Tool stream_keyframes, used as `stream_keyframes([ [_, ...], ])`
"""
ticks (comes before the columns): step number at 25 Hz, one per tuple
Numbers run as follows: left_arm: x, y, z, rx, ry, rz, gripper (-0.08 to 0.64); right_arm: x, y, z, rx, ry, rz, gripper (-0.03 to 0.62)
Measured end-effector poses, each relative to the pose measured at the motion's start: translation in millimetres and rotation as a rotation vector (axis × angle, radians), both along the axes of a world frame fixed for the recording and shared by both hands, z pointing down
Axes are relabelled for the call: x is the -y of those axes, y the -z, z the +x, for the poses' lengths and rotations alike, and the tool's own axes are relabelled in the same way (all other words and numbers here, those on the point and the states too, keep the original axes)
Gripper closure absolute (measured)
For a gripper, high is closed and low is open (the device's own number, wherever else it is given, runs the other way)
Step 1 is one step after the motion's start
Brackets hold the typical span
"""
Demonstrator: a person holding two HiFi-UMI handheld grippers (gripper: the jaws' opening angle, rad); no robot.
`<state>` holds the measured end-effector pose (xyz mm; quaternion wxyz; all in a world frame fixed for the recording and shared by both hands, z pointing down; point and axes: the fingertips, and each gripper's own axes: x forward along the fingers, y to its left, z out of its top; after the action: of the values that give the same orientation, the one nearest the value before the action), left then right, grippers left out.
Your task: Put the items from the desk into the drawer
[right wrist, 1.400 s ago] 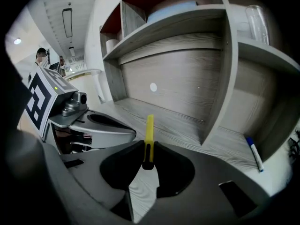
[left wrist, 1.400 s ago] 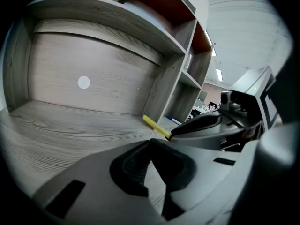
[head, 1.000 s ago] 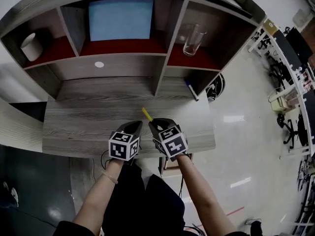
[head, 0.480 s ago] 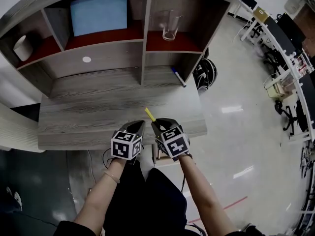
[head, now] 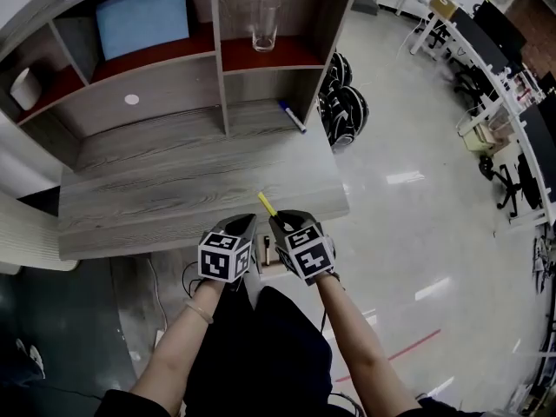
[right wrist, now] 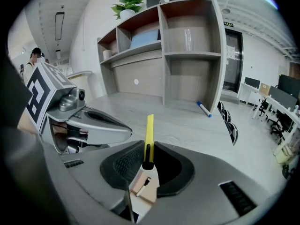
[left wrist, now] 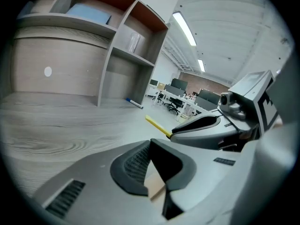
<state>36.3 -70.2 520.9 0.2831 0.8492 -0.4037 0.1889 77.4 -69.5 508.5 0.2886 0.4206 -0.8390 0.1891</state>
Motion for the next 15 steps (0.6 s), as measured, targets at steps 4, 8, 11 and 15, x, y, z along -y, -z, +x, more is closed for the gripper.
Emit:
stream_keyframes([
  [4, -17.5, -9.4, 14.0, 0.005, -0.020, -0.014, 0.532, -20.0, -9.9, 16.0, -0.005, -0.020, -0.009, 0.537],
  [8, -34.5, -21.2, 29.3, 0.014, -0.044, -0.035, 0.532, -40.0, -20.9, 29.9, -0.003, -0.038, -0.029, 0.537],
  [11, -45.1, -30.6, 42.3, 0.022, -0.069, -0.051, 0.532, -52.6, -31.3, 41.6, -0.010, -0.052, -0.041, 0.537],
  [15, -60.4, -41.0, 52.5, 0.033, -0.086, -0.072, 0.532, -70.7, -42.5, 50.6, -0.005, -0.069, -0.059, 0.537],
])
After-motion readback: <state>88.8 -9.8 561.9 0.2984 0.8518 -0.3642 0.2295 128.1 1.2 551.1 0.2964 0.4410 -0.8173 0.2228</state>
